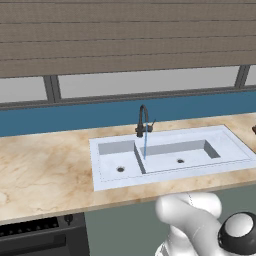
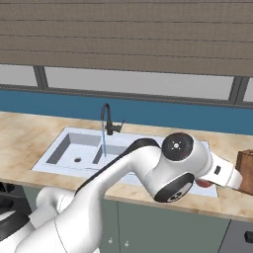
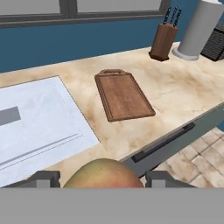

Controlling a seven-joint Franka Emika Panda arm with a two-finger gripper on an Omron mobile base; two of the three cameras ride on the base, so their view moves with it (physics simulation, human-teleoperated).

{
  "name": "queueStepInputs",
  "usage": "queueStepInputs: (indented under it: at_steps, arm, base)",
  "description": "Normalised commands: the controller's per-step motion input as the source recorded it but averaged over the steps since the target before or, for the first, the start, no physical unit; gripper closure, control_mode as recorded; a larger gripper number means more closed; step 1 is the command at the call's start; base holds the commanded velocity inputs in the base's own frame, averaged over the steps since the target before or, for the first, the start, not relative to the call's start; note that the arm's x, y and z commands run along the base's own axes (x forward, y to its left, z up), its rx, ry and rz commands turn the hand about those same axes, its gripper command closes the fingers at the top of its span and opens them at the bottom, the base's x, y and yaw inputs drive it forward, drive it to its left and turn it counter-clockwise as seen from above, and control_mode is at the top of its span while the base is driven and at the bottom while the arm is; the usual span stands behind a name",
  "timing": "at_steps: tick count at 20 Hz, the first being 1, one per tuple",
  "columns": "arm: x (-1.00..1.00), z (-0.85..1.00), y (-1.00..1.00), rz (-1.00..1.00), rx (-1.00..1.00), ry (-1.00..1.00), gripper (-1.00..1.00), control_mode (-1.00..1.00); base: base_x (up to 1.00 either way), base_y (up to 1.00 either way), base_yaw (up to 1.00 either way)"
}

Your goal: Pick the peach from the sink and place it on the cutting board to airdry. Then turn off the sink faucet.

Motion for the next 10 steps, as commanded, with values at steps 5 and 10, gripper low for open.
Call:
queueStepInputs:
  at_steps: [5, 10]
  arm:
    - [0.16, 0.0, -0.18, 0.0, 0.0, 0.0, 1.0, -1.0]
    - [0.26, 0.0, -0.15, 0.0, 0.0, 0.0, 1.0, -1.0]
  base:
    - [0.0, 0.0, 0.0]
    - [0.0, 0.0, 0.0]
